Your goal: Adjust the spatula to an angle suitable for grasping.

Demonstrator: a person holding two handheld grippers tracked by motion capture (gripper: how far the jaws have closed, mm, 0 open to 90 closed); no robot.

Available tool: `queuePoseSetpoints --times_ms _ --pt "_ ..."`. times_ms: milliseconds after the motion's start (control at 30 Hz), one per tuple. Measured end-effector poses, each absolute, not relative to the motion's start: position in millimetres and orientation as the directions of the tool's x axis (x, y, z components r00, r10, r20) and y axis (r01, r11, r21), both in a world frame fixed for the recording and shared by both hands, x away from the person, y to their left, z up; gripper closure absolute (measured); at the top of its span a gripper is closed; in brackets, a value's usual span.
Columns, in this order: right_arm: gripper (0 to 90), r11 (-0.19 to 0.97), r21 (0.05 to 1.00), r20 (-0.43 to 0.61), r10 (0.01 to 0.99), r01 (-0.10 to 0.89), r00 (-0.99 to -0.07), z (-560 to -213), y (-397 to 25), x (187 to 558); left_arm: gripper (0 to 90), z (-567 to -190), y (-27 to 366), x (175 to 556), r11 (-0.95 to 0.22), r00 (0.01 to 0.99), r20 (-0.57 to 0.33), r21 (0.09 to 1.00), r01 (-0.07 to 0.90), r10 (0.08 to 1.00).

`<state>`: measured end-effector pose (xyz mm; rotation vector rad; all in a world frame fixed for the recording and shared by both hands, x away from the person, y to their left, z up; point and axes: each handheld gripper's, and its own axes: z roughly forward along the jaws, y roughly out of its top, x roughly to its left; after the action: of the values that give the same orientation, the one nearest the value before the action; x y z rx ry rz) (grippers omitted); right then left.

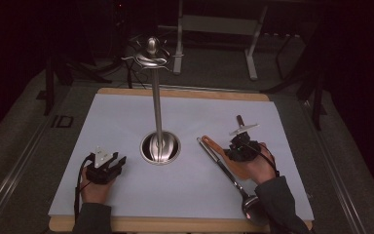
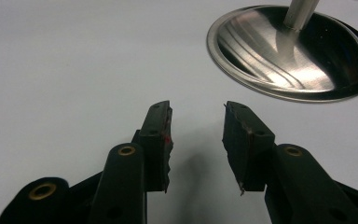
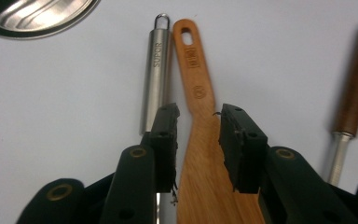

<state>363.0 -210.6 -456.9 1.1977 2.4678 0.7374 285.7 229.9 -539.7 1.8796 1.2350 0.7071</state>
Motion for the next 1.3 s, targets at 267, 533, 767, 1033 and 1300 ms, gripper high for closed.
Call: queuePoseSetpoints --times_ms 267,533,767,1033,1300 --pt "67.8 0.557 0.505 -0.014 0.769 0.659 -0.639 -471.0 -189.9 372.5 61.9 -539.7 230.0 285.7 -0.239 0.377 0.038 0.832 0.501 0.925" --pt "65.7 0.572 0.439 0.028 0.762 0.693 -0.647 -486.9 -176.1 384.6 61.8 -539.7 230.1 285.7 -0.237 0.378 0.036 0.832 0.502 0.925" --pt "67.6 0.569 0.391 0.03 0.778 0.724 -0.628 -497.0 -171.0 392.6 61.8 -539.7 230.1 285.7 -0.237 0.377 0.037 0.832 0.502 0.926" --pt "66.8 0.528 0.363 0.046 0.813 0.768 -0.58 -495.8 -180.2 402.5 61.7 -539.8 230.1 285.9 -0.236 0.376 0.035 0.831 0.503 0.926" --pt "66.1 0.558 0.266 0.019 0.812 0.786 -0.583 -494.8 -171.9 407.5 61.4 -539.8 229.9 285.9 -0.238 0.376 0.037 0.831 0.503 0.926"
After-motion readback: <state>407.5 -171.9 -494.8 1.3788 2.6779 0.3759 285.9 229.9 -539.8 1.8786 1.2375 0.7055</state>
